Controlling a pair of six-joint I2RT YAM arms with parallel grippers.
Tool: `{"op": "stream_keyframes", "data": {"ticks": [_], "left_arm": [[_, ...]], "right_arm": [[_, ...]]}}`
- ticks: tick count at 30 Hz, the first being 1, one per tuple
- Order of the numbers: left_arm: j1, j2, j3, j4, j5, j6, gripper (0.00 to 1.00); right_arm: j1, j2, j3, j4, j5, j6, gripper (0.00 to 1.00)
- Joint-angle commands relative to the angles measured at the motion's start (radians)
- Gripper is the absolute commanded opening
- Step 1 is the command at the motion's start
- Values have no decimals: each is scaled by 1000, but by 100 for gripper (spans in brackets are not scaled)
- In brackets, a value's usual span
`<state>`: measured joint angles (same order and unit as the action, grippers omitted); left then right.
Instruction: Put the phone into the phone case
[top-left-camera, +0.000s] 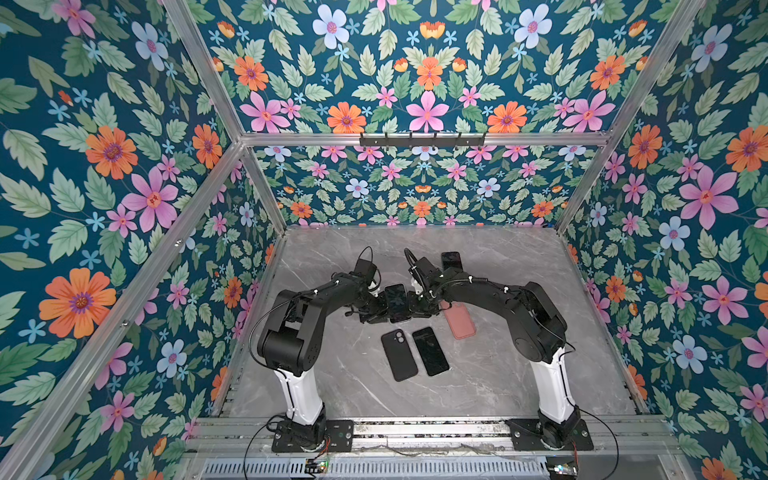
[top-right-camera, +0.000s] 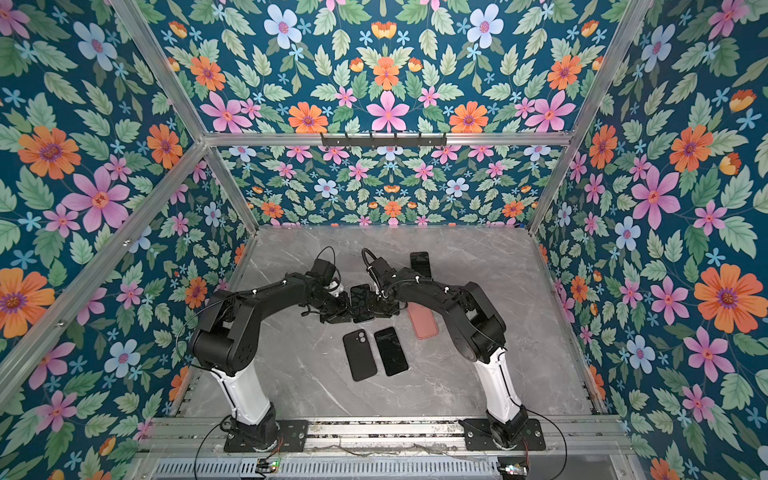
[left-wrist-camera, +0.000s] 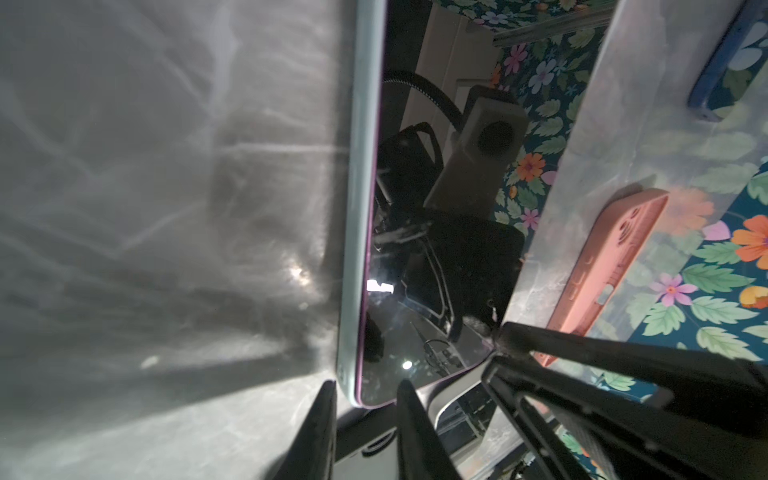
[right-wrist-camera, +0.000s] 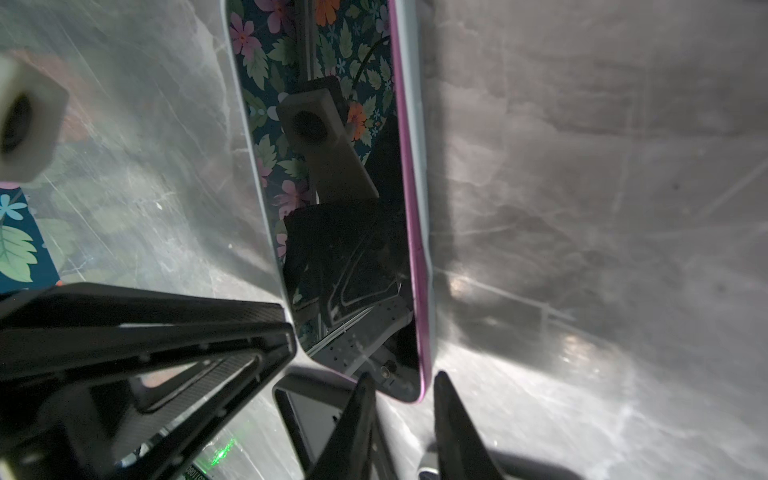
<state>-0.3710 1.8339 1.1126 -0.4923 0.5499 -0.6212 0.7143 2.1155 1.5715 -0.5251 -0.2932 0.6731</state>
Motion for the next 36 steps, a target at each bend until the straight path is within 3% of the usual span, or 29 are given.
{"op": "stream_keyframes", "data": {"ticks": [1, 16, 36], "left_arm": [[2, -4, -7, 31, 20, -9, 26], [3, 7, -39, 75, 30, -26, 25], [3, 2, -51, 124, 71, -54, 23]], "right_arm": [[4, 3, 7, 3, -9, -3, 24], [11, 14, 4, 24, -35, 5, 13], [30, 59, -10, 71, -91, 42, 8]]}}
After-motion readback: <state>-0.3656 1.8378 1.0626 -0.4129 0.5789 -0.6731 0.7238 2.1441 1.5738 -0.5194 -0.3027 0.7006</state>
